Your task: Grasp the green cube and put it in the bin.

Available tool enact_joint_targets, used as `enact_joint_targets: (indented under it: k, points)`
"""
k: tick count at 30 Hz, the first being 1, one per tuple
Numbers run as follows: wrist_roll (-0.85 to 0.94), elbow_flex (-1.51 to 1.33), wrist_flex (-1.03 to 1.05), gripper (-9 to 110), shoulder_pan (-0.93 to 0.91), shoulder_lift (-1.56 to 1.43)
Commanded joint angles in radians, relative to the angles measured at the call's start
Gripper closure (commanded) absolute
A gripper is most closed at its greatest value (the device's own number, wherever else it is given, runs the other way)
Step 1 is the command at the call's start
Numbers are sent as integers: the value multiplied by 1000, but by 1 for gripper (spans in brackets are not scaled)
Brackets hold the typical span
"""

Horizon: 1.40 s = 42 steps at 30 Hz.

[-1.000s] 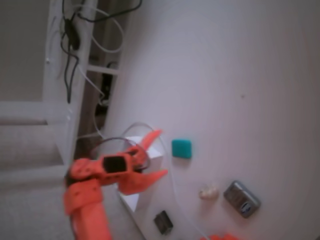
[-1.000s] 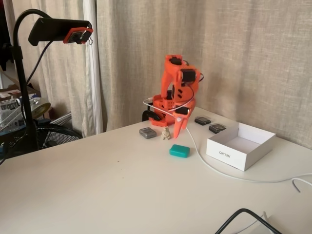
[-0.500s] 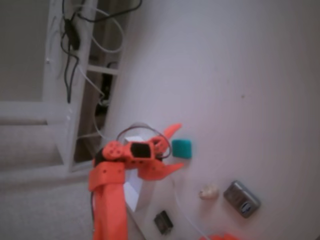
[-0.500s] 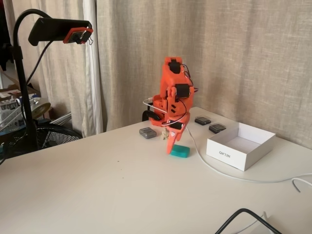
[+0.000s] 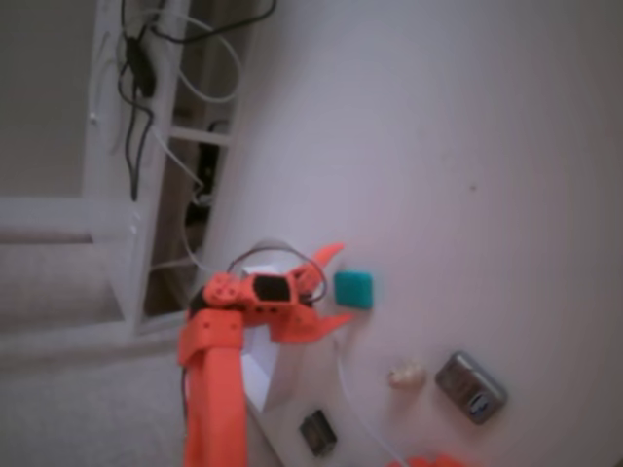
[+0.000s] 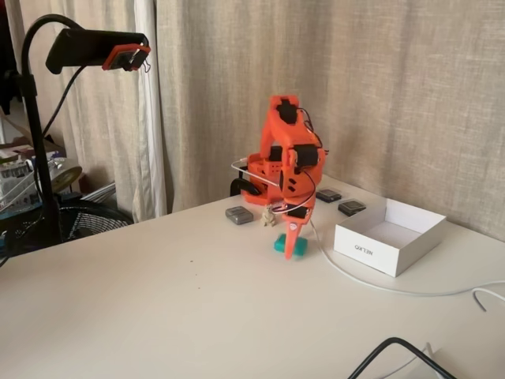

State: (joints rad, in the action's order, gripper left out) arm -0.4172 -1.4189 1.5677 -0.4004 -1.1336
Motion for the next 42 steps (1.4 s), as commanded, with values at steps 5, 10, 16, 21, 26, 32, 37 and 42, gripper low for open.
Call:
enact_joint_targets:
  k: [5, 10, 16, 21, 26, 32, 37, 42]
  points:
    - [11, -29, -29, 58, 20, 14]
    - [12, -44, -34, 58, 0, 17]
    - [17, -83, -35, 59, -15, 14]
    - [17, -103, -38, 61, -34, 14]
    - [17, -118, -34, 72, -40, 11]
    - [17, -135, -21, 85, -40, 11]
    - [17, -137, -3, 88, -40, 11]
    - [17, -133, 2, 95, -43, 11]
